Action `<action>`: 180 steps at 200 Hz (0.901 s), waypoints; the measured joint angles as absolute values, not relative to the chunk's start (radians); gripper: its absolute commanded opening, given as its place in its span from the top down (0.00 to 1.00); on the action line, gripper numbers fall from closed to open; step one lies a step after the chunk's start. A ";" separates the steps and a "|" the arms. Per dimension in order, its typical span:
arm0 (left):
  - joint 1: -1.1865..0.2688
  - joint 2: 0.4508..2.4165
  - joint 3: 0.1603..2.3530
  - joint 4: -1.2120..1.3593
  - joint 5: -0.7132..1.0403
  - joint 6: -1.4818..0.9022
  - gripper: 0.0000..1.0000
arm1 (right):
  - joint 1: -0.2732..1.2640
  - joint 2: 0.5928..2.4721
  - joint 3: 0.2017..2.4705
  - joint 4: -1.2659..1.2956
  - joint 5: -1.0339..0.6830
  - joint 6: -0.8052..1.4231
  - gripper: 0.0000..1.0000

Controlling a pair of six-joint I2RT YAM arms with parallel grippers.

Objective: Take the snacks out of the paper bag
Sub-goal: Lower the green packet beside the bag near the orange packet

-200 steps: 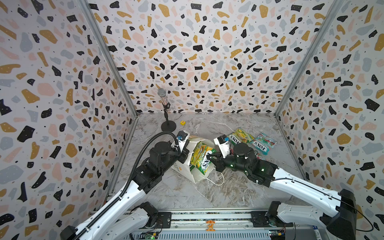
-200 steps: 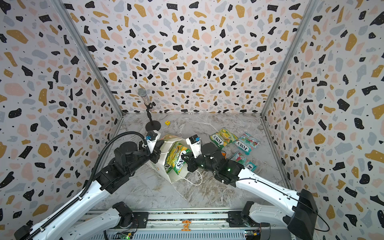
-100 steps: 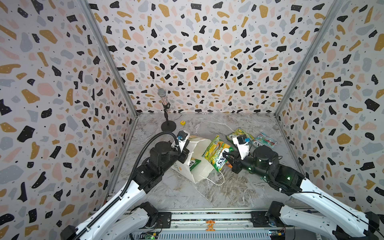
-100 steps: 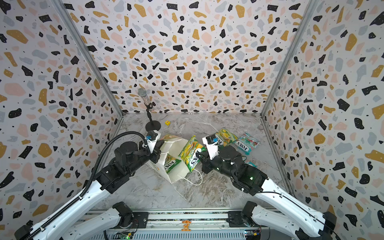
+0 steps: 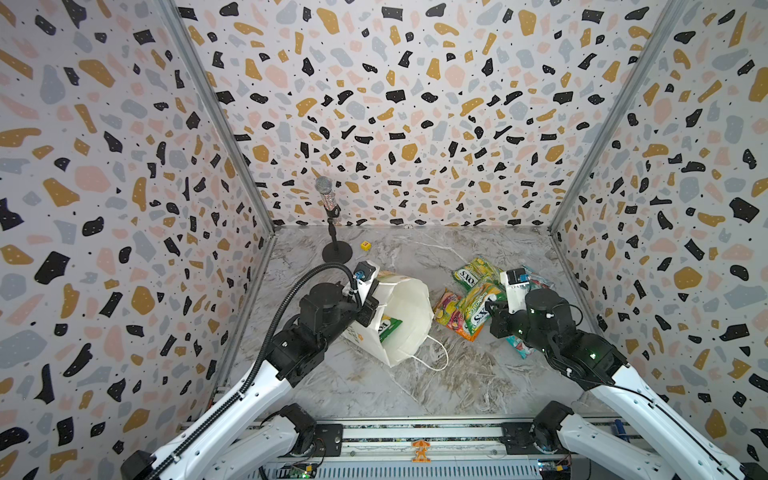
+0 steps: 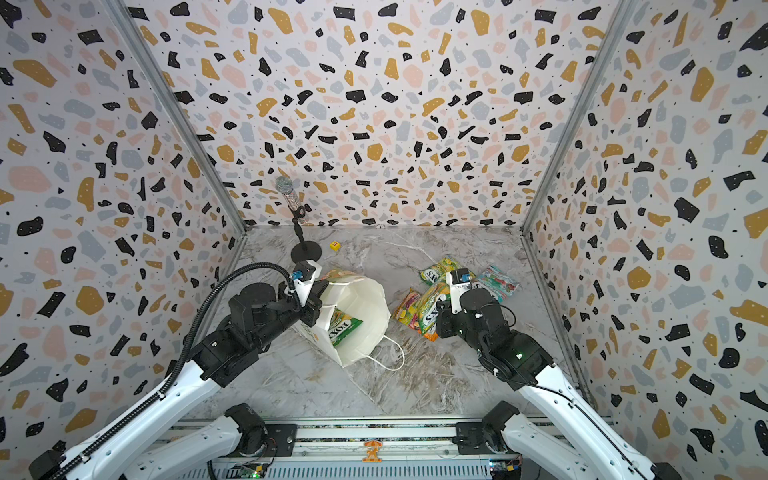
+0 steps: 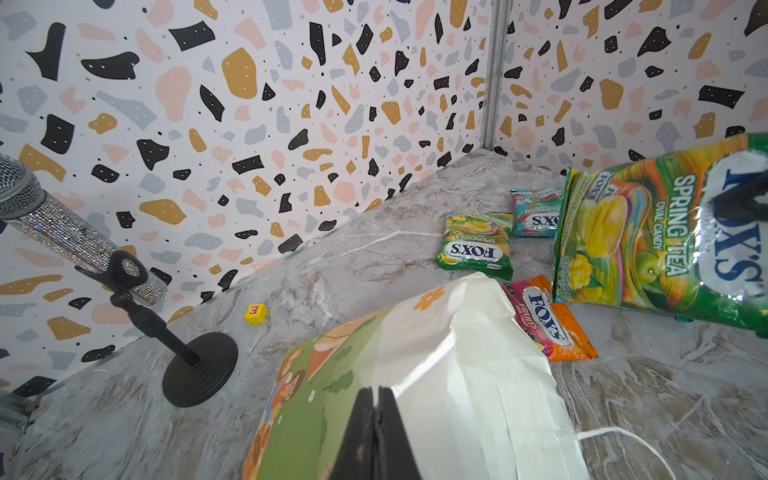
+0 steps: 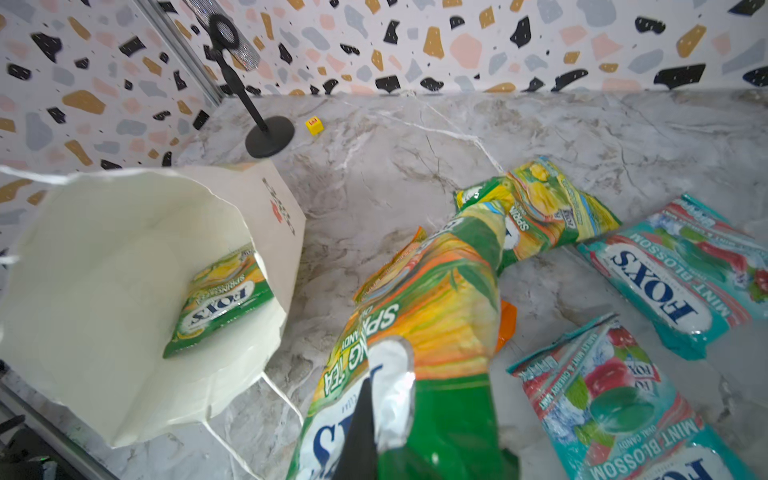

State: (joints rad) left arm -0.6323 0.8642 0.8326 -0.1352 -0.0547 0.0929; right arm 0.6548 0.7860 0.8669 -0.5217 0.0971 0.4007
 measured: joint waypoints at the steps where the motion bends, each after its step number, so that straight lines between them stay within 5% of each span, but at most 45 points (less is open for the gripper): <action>1: -0.632 0.864 0.833 -0.136 -0.055 0.093 1.00 | 0.654 0.786 0.864 -0.523 0.096 0.401 1.00; 180: -0.632 0.863 0.833 -0.135 -0.064 0.093 1.00 | 0.654 0.981 0.613 -0.312 -0.377 0.385 1.00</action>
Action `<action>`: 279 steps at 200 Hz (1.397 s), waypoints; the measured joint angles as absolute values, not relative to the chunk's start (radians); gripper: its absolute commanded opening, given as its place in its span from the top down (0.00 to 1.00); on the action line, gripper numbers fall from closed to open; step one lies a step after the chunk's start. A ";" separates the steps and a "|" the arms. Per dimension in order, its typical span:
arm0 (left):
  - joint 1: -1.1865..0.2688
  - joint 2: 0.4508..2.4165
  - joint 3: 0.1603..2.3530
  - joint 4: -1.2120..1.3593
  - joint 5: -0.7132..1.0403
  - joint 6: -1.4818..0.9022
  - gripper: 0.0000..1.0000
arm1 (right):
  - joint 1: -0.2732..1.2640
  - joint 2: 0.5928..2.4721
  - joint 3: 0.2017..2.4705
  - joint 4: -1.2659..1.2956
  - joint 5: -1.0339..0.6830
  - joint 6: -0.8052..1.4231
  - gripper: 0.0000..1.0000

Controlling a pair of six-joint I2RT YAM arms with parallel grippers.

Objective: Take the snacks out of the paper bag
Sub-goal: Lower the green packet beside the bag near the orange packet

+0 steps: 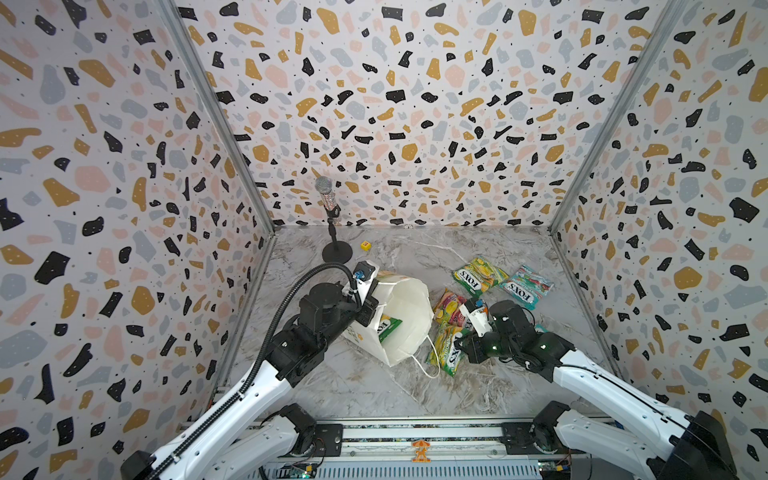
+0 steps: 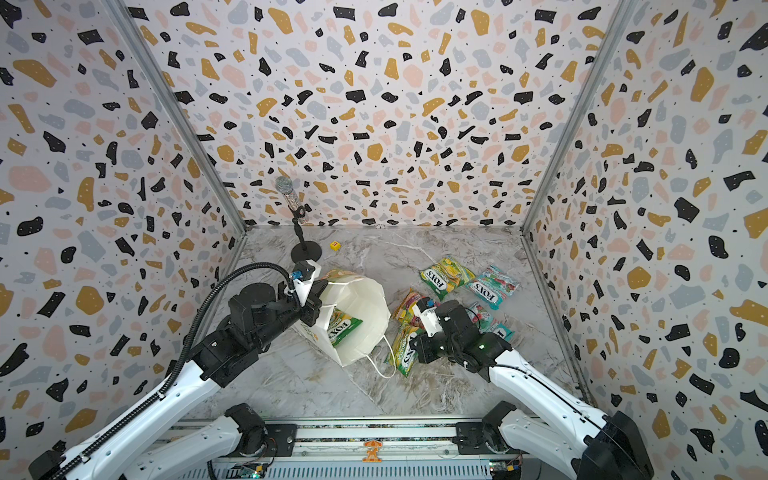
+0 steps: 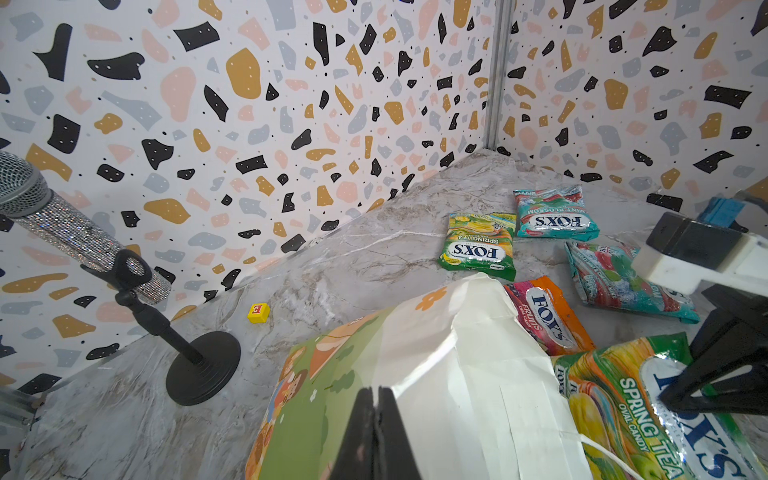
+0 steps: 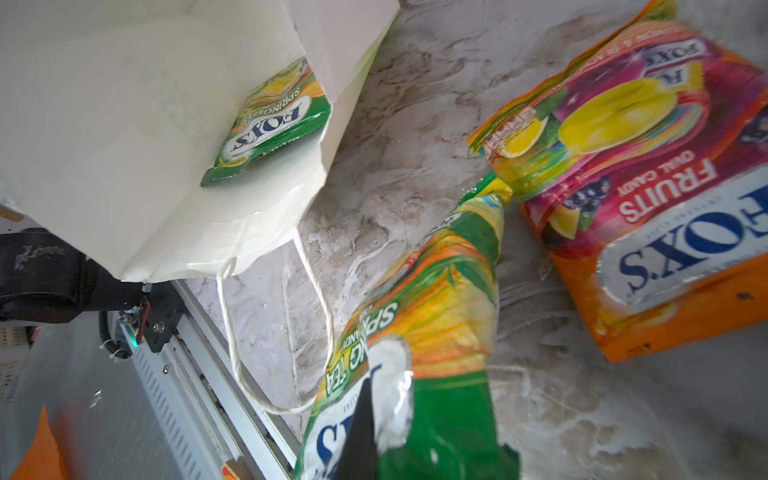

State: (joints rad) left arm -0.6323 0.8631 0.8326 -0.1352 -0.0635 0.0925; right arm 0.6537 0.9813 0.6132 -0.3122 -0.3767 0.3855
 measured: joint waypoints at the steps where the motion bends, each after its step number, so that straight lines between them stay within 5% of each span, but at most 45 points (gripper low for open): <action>1: -0.632 0.863 0.833 -0.135 -0.064 0.093 1.00 | 0.654 0.982 0.612 -0.310 -0.378 0.386 1.00; 162: -0.632 0.863 0.833 -0.135 -0.066 0.093 1.00 | 0.654 1.148 0.580 -0.241 -0.282 0.401 1.00; 200: -0.632 0.863 0.833 -0.135 -0.066 0.093 1.00 | 0.654 1.178 0.580 -0.241 -0.257 0.400 0.85; 227: -0.632 0.863 0.833 -0.135 -0.066 0.093 1.00 | 0.654 1.191 0.580 -0.248 -0.237 0.399 0.63; 279: -0.632 0.863 0.833 -0.135 -0.066 0.093 1.00 | 0.653 1.187 0.580 -0.265 -0.185 0.403 0.47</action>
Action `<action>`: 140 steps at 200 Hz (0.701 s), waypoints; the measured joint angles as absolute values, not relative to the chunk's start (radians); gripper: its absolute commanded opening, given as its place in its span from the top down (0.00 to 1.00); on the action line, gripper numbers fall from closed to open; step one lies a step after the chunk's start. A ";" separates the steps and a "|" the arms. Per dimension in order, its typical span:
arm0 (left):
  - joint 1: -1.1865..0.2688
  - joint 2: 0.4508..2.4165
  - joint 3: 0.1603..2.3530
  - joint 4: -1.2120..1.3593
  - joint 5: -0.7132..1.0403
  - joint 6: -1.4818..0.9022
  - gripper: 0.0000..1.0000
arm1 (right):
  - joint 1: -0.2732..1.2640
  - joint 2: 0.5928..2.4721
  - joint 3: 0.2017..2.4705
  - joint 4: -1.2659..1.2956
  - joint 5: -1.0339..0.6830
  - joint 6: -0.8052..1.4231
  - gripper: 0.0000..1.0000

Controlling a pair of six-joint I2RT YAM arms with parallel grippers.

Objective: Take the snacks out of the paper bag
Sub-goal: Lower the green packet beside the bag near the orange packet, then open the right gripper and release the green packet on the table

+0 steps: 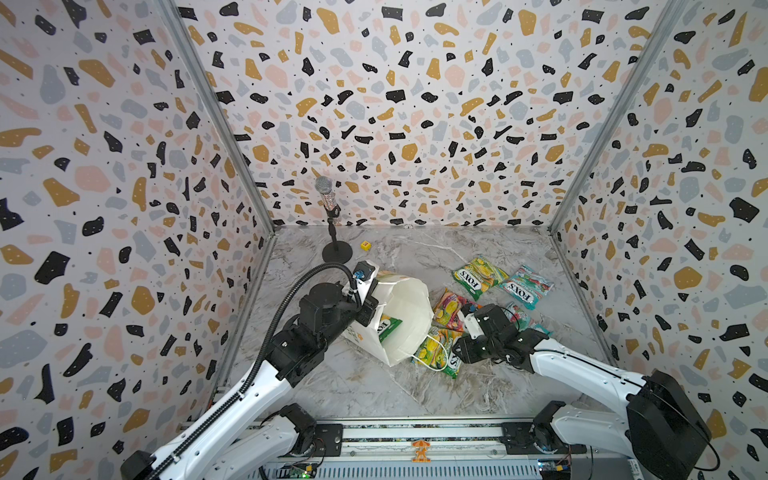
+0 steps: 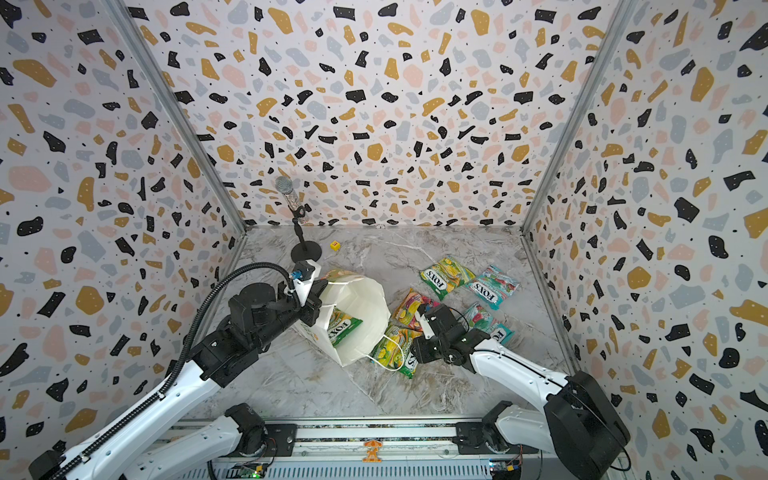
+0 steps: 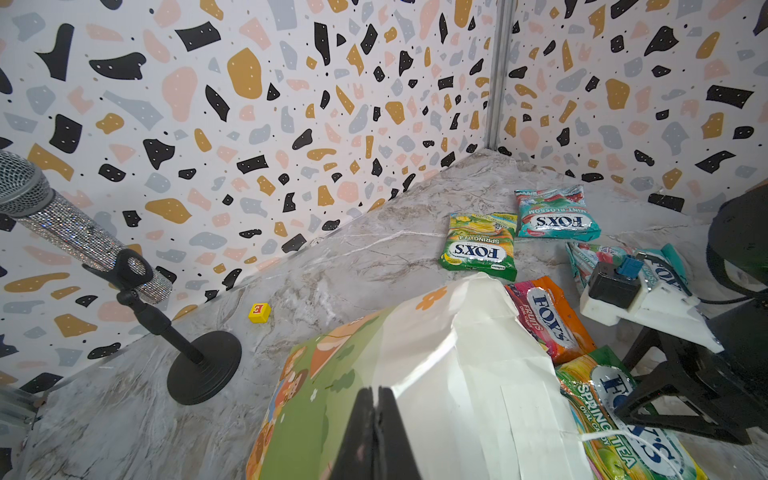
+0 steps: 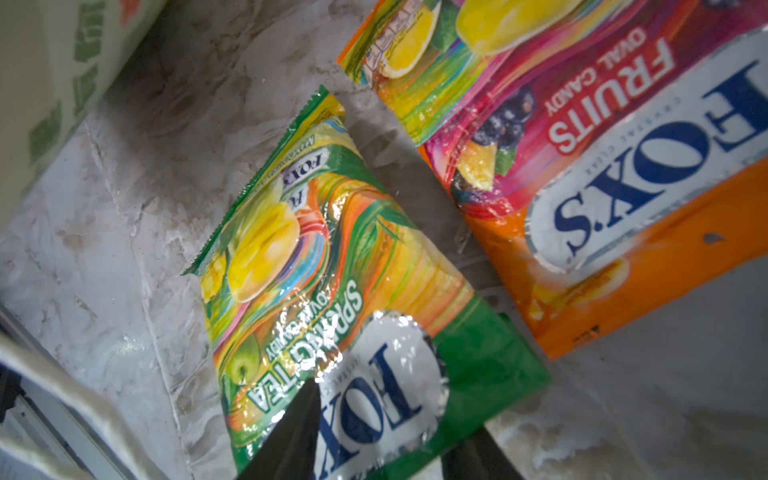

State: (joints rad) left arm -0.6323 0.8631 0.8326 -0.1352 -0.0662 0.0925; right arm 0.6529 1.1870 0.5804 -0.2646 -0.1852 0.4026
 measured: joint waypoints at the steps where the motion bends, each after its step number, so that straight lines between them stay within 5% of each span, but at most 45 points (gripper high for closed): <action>1: -0.632 0.863 0.833 -0.135 -0.066 0.093 1.00 | 0.653 1.187 0.580 -0.265 -0.185 0.402 0.47; 83: -0.632 0.863 0.833 -0.135 -0.065 0.093 1.00 | 0.653 0.983 0.581 -0.294 -0.088 0.408 0.37; 140: -0.632 0.855 0.833 -0.134 -0.050 0.093 1.00 | 0.677 0.933 0.590 -0.226 -0.255 0.414 0.38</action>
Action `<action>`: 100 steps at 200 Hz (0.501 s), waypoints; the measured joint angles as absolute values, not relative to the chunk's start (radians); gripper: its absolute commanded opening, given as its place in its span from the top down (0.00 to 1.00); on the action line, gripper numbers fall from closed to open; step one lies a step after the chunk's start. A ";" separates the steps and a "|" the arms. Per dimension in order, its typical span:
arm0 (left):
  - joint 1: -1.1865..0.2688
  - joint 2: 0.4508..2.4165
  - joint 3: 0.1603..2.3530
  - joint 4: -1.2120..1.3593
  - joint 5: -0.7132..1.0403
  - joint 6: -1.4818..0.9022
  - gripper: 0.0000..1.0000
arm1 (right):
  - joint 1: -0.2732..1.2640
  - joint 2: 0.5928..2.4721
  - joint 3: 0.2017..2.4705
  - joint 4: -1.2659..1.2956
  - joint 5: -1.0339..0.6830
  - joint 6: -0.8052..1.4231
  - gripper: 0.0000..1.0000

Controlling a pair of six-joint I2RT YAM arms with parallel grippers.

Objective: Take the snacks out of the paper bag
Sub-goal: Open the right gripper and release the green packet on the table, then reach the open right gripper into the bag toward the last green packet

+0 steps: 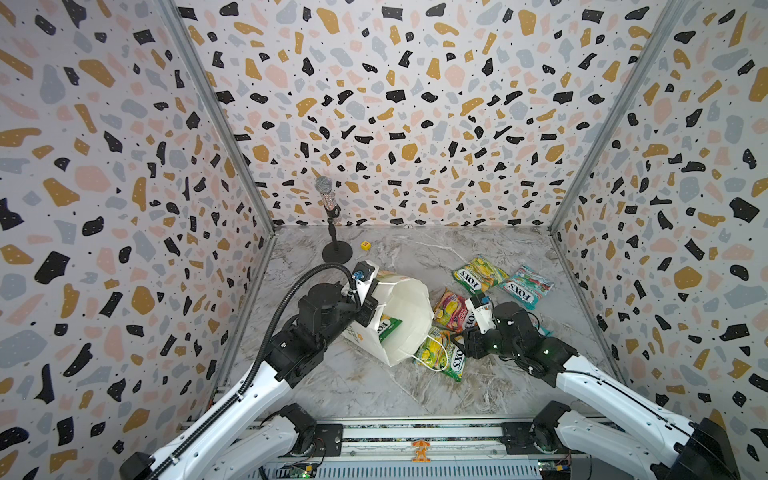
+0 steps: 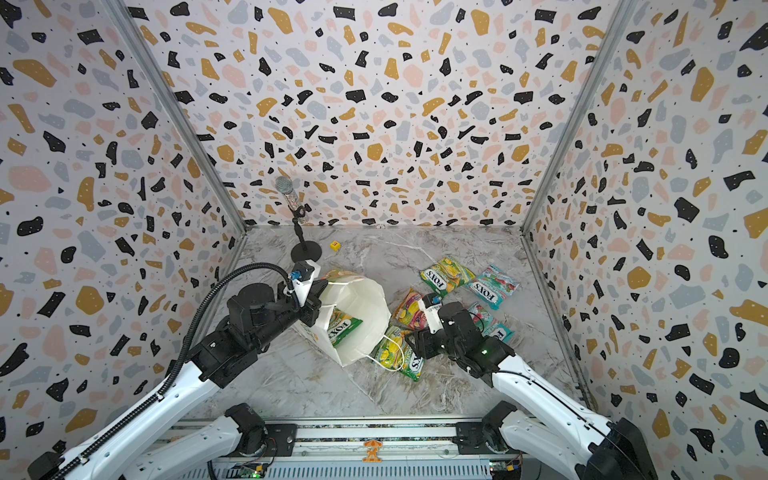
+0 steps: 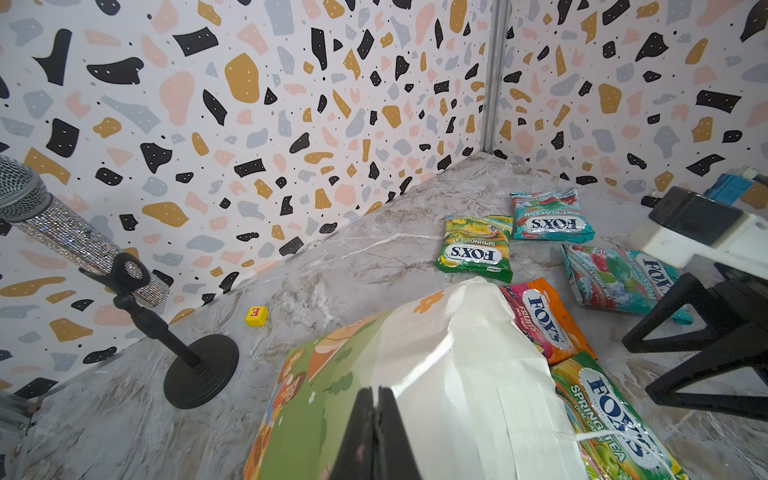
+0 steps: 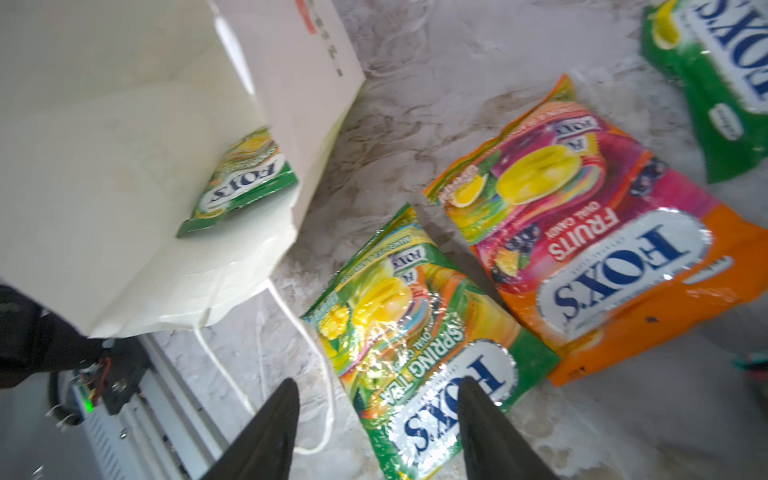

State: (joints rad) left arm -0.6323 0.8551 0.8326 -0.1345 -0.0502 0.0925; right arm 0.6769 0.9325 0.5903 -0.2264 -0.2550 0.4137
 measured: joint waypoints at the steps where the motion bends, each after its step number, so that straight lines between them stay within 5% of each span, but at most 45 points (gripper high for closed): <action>1: -0.632 0.855 0.833 -0.134 -0.049 0.093 1.00 | 0.678 0.933 0.590 -0.224 -0.257 0.415 0.38; 100: -0.632 0.846 0.833 -0.133 -0.004 0.093 1.00 | 0.961 1.233 0.756 -0.020 -0.299 0.505 0.41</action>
State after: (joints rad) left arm -0.6323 0.8463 0.8326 -0.1326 -0.0036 0.0925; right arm 0.9607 1.2327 0.7555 -0.0200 -0.2989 0.5049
